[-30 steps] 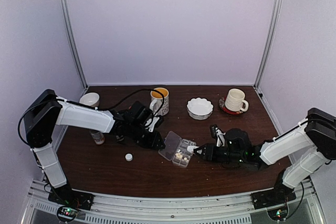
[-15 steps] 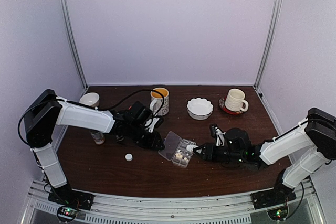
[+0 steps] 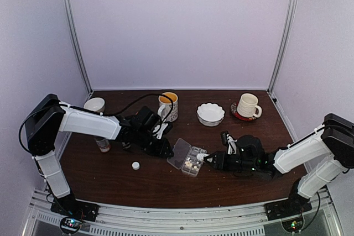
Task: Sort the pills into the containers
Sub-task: Pour the pill into the compartment of the pill container.
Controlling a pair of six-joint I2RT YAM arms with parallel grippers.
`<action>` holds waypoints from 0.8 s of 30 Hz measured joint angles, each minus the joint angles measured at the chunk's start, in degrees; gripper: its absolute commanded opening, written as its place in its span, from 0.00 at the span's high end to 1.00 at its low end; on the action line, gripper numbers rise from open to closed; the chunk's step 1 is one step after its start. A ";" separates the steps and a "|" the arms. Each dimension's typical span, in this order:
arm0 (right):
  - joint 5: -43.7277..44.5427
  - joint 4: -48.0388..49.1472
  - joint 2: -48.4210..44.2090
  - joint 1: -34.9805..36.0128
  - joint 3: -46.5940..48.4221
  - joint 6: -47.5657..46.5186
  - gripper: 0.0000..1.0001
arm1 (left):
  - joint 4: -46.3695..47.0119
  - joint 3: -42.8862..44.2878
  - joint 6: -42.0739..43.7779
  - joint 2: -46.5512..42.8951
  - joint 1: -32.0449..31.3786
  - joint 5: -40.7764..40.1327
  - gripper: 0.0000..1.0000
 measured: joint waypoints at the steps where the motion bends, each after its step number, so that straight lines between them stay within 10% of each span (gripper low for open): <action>1: 0.00 -0.22 0.00 0.00 0.02 -0.02 1.00 | 0.00 0.00 0.00 0.00 0.00 0.00 0.79; 24: -0.17 -2.08 0.00 0.35 0.76 -0.26 1.00 | -0.15 0.39 -0.02 0.00 0.00 -0.02 0.79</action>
